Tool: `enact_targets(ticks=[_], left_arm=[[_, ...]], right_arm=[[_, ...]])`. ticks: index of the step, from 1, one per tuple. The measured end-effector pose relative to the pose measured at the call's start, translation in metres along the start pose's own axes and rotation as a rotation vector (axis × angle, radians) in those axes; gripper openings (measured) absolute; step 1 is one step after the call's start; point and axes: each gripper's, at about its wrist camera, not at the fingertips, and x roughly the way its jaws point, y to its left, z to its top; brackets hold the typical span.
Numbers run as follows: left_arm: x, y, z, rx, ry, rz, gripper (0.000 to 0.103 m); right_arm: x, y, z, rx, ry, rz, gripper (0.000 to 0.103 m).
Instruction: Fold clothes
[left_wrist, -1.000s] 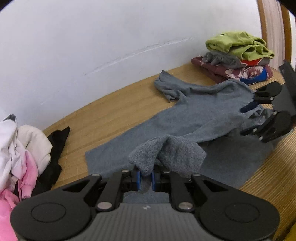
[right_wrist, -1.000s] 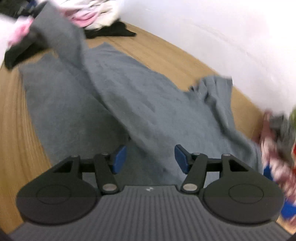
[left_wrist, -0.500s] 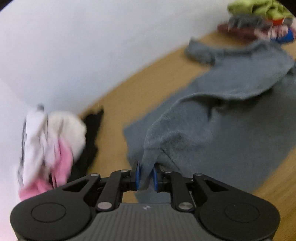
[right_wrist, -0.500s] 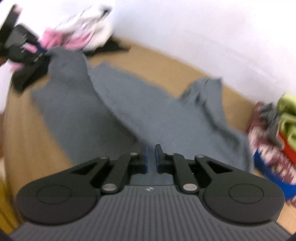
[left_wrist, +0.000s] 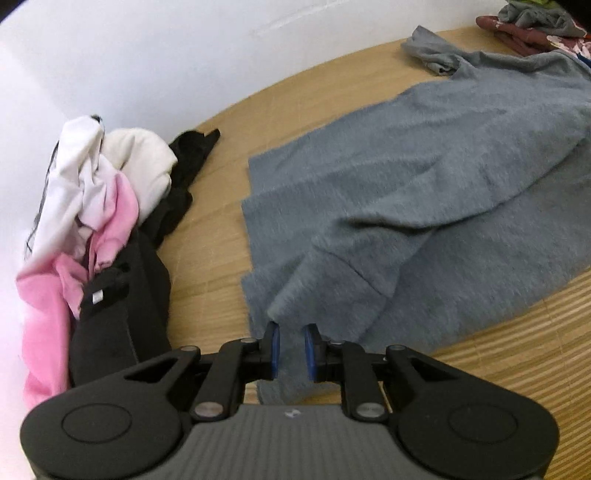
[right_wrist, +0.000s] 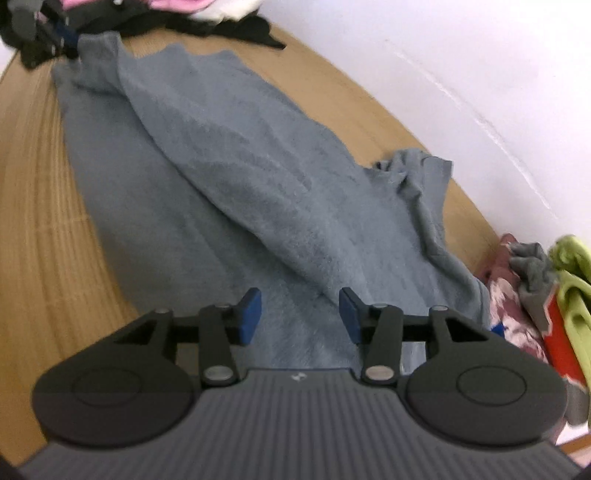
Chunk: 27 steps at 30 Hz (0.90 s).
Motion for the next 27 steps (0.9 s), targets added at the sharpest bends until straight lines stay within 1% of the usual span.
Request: enact_targets(ticks=[3,4,6,8,9,10,12,15,20,24,27], left_arm=[[0.001,0.008,0.006,0.009,-0.012,-0.001,0.018],[-0.002,0.011,0.006,-0.001,-0.018,-0.019,0.018],[-0.008,0.016,0.006,-0.018,-0.029,-0.066,0.025],[-0.016,0.022,0.005,-0.029,-0.051,-0.123,0.038],[-0.02,0.023,0.006,-0.03,-0.061,-0.143,0.041],[-0.023,0.025,0.007,-0.027,-0.071,-0.156,0.045],[-0.023,0.026,0.011,-0.005,-0.089,-0.157,0.049],[-0.009,0.028,0.02,0.014,-0.078,-0.15,0.049],[0.026,0.025,0.029,0.012,-0.016,-0.195,0.048],[0.032,0.017,0.029,0.03,-0.01,-0.199,0.046],[0.035,0.015,0.03,0.037,-0.002,-0.194,0.04]], right_arm=[[0.012,-0.001,0.0,-0.049,0.029,0.001,0.049],[0.014,-0.002,0.0,-0.066,0.033,0.002,0.049],[0.015,0.001,0.001,-0.081,0.037,0.012,0.049],[0.019,0.002,0.003,-0.087,0.038,0.022,0.049],[0.021,0.002,0.005,-0.088,0.038,0.025,0.049],[0.022,0.002,0.005,-0.086,0.038,0.029,0.049],[0.023,0.0,0.007,-0.082,0.038,0.037,0.049],[0.025,0.0,0.009,-0.085,0.038,0.05,0.049],[0.026,0.001,0.012,-0.089,0.036,0.056,0.049],[0.027,0.003,0.012,-0.12,0.034,0.068,0.049],[0.033,0.007,0.013,-0.158,0.039,0.048,0.049]])
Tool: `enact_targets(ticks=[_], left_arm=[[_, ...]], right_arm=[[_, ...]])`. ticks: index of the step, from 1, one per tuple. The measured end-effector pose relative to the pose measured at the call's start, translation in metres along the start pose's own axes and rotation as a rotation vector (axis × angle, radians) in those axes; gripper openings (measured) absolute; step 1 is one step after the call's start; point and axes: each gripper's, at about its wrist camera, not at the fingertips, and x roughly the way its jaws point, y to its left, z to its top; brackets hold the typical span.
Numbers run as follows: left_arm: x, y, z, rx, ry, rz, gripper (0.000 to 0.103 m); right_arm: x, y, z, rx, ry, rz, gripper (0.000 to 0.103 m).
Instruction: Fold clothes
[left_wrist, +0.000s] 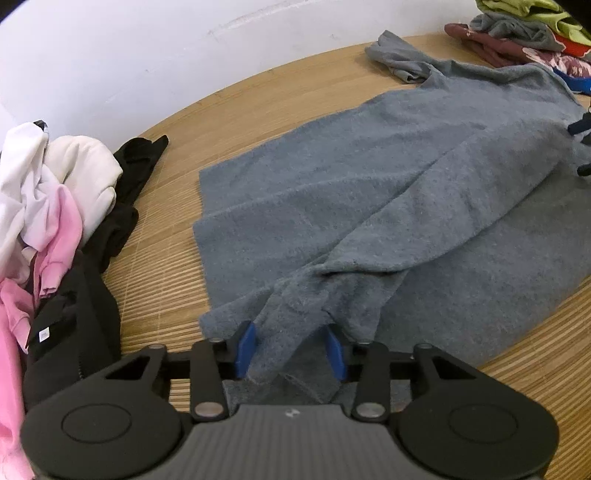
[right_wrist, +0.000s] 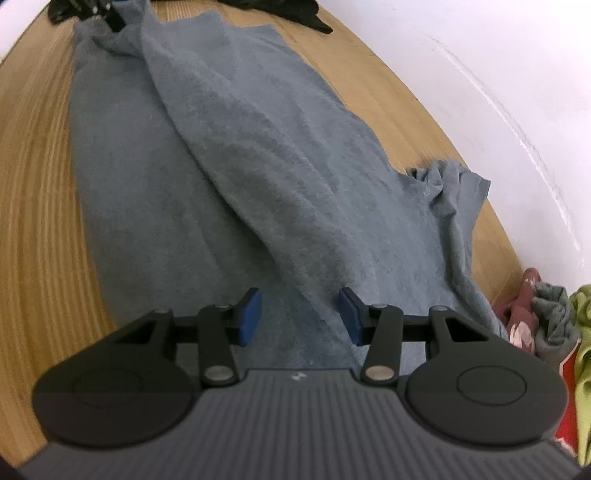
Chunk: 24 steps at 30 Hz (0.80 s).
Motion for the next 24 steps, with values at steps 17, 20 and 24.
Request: enact_targets(ticks=[17,20,24], left_arm=[[-0.075,0.004,0.01,0.008,-0.18,0.249,0.011],[-0.037,-0.015,-0.024,0.038,-0.044,0.241,0.012],[-0.011,-0.031,-0.048,0.038,0.034,0.258,0.012]], right_arm=[[-0.083,-0.045,-0.031,0.432,-0.149,0.089,0.007],[-0.075,-0.012,-0.043,0.345,-0.07,0.147,0.007],[-0.063,0.017,-0.044,0.267,-0.018,0.137,0.008]])
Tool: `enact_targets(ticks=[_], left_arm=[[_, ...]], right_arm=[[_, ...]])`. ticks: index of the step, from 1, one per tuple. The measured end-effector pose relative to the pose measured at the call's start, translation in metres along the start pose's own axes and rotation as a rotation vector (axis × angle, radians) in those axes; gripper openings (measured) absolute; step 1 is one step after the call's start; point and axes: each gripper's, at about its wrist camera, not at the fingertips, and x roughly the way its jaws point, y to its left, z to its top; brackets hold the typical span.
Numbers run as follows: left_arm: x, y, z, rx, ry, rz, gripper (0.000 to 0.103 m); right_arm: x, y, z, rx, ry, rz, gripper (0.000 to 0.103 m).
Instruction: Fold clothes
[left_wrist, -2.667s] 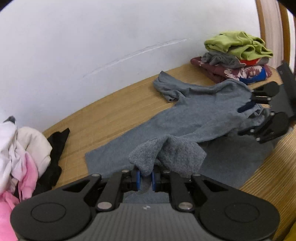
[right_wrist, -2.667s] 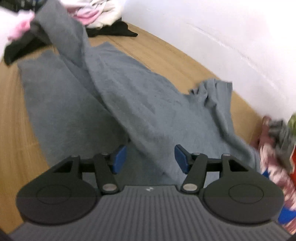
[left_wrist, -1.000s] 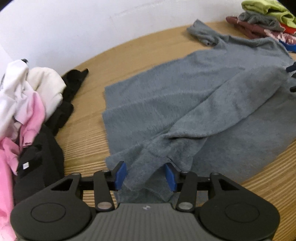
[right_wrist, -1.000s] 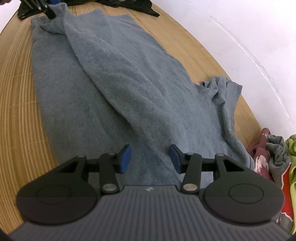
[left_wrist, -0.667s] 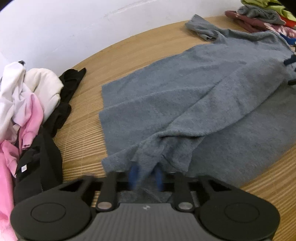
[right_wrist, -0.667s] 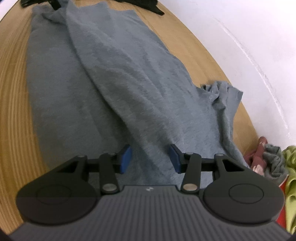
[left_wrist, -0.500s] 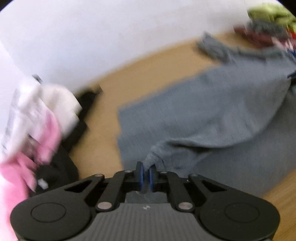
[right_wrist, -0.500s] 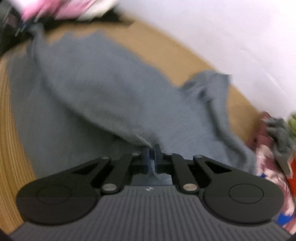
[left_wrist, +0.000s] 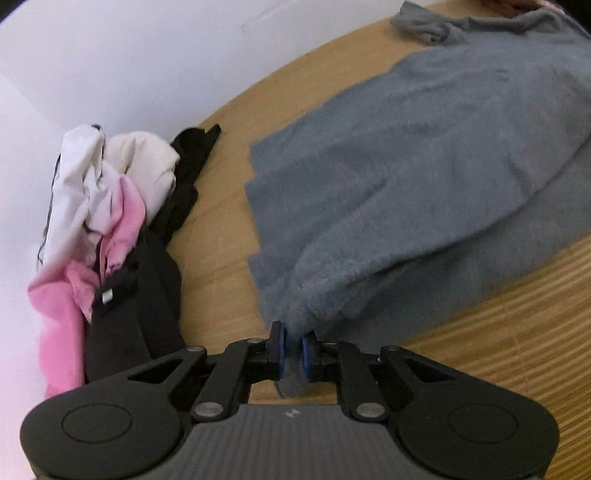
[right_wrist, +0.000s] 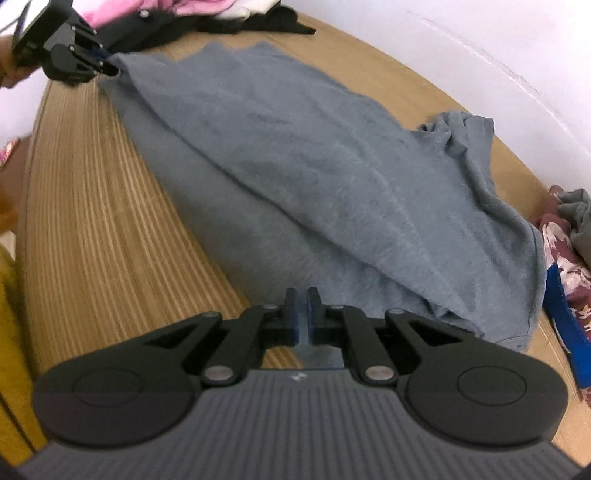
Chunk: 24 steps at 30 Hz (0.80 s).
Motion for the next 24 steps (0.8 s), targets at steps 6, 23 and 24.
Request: enact_targets(ticks=[6,23,24], left_arm=[[-0.006,0.018,0.012,-0.098,-0.035,0.001,0.013],[-0.008,0.03,0.024,-0.125,-0.052,-0.009,0.013],[-0.008,0.03,0.024,-0.126,-0.052,-0.008,0.013]], right_arm=[[0.01,-0.007,0.005,-0.095,-0.024,-0.186,0.028],[0.04,0.005,0.016,-0.332,0.043,-0.218,0.041],[0.042,0.002,0.014,-0.346,0.052,-0.222,0.041]])
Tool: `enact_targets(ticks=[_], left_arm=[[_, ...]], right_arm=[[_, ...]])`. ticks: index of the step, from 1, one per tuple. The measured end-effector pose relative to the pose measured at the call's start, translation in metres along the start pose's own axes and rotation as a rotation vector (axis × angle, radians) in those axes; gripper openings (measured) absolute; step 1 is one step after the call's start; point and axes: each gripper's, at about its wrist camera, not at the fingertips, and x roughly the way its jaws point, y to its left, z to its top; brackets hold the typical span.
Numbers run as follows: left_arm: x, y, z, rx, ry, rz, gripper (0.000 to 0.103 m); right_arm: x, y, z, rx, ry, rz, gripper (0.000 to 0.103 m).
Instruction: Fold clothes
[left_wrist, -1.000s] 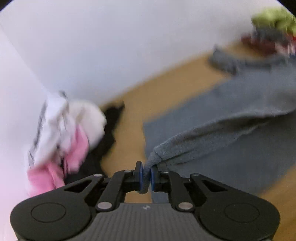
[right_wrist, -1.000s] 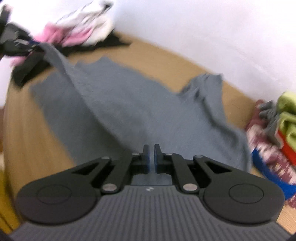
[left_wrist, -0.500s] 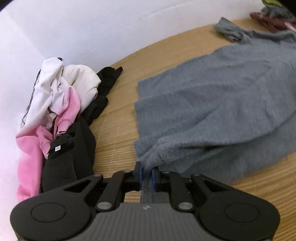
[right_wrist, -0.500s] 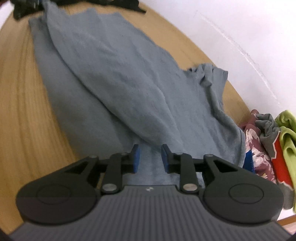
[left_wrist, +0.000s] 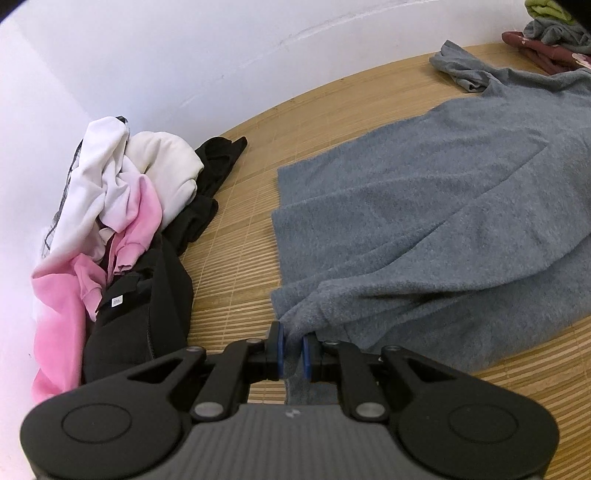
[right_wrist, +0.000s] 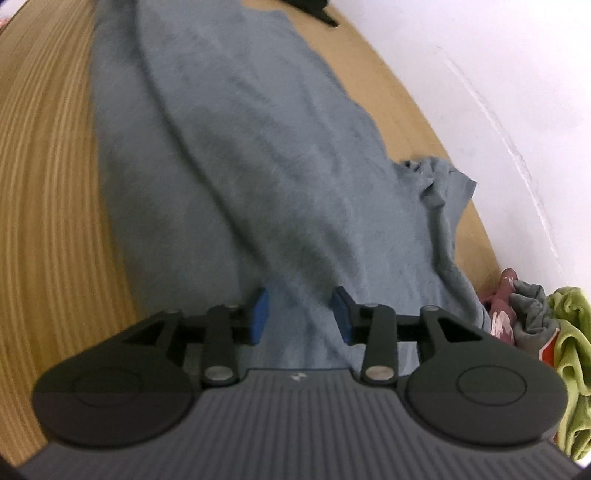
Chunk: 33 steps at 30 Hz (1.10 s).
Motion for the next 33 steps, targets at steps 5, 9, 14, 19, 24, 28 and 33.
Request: enact_targets(ticks=[5,9,14,19,24,28,33], left_arm=[[0.001,-0.002,0.001,0.007,0.003,0.004,0.013],[0.001,-0.004,0.004,0.019,-0.005,0.021,0.013],[-0.017,0.008,0.03,0.007,-0.141,0.072,0.011],[-0.042,0.019,0.039,-0.007,-0.238,0.089,0.013],[-0.008,0.001,-0.001,0.028,-0.066,0.049,0.013],[-0.007,0.002,-0.01,-0.031,-0.023,0.023,0.013],[-0.025,0.022,0.017,-0.077,-0.07,0.002,0.013]], right_arm=[[0.011,-0.004,0.0,-0.003,-0.014,-0.037,0.041],[0.006,-0.017,0.017,0.107,-0.105,-0.049,0.008],[-0.033,-0.063,0.024,0.32,-0.204,-0.131,0.005],[-0.072,-0.069,0.001,0.358,-0.207,-0.089,0.004],[-0.064,-0.023,-0.018,0.287,-0.084,0.033,0.005],[-0.041,0.008,-0.009,0.138,-0.068,-0.004,0.029],[-0.006,0.008,0.003,0.063,-0.06,-0.028,0.036]])
